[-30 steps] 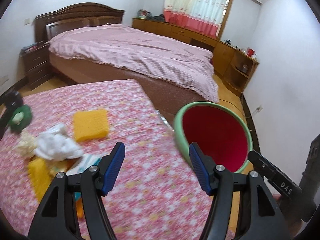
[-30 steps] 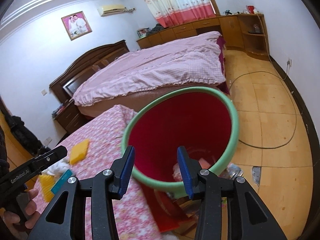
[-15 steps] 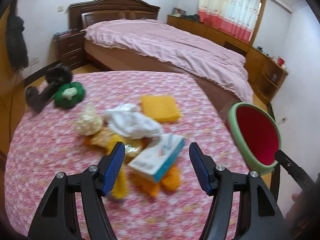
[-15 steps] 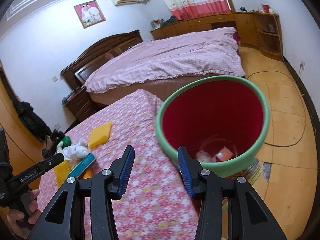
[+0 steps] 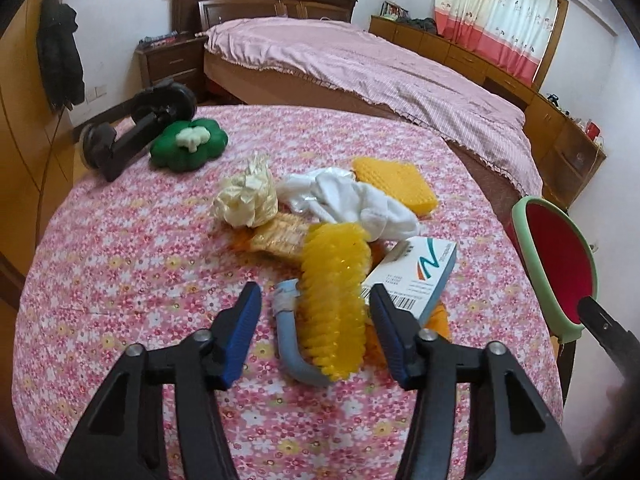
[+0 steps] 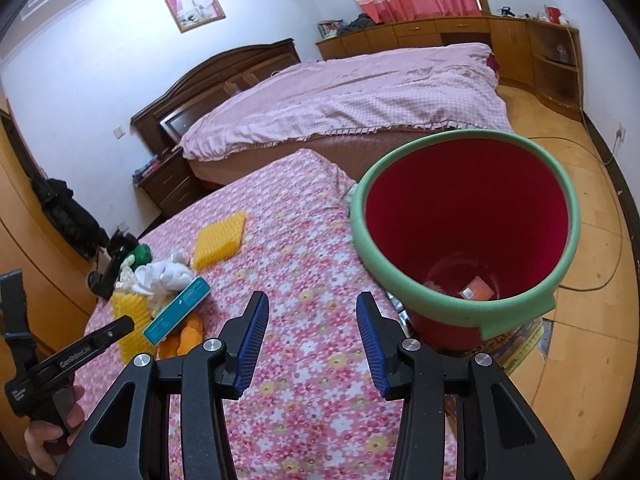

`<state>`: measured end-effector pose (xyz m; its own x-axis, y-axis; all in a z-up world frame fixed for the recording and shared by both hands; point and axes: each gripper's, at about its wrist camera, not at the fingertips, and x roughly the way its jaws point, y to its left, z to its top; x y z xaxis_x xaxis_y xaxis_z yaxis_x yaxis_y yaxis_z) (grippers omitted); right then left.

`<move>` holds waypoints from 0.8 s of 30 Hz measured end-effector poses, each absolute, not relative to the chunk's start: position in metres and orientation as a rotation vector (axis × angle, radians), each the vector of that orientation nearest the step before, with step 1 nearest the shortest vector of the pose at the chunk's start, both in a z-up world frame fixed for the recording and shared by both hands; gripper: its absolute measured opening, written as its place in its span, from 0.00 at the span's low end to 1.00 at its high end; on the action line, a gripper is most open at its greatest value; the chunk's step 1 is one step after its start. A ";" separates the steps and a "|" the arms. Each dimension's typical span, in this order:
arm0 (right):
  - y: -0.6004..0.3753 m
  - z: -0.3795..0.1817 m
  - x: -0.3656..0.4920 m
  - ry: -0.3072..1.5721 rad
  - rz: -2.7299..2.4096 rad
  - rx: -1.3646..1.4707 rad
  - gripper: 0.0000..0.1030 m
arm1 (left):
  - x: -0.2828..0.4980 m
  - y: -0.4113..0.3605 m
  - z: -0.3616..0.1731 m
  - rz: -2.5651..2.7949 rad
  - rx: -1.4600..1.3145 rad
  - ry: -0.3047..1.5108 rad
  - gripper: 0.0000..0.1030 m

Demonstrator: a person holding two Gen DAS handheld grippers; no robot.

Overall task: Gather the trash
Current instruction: 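Move both open tools back over the trash pile on the bed, then grasp the yellow corn toy with the left tool while the right tool grasps the white-and-teal box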

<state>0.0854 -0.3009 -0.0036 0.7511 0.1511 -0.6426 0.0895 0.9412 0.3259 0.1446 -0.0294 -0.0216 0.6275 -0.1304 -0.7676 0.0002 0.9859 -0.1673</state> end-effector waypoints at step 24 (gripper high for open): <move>-0.233 -0.004 0.111 0.790 0.158 0.316 0.45 | 0.133 -0.002 -0.002 -0.200 -0.261 0.784 0.11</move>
<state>0.1106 -0.2334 -0.0043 0.6951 0.2567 -0.6715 -0.0219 0.9412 0.3371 0.1325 -0.0018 -0.0024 0.6918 -0.2726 -0.6686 0.0802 0.9493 -0.3041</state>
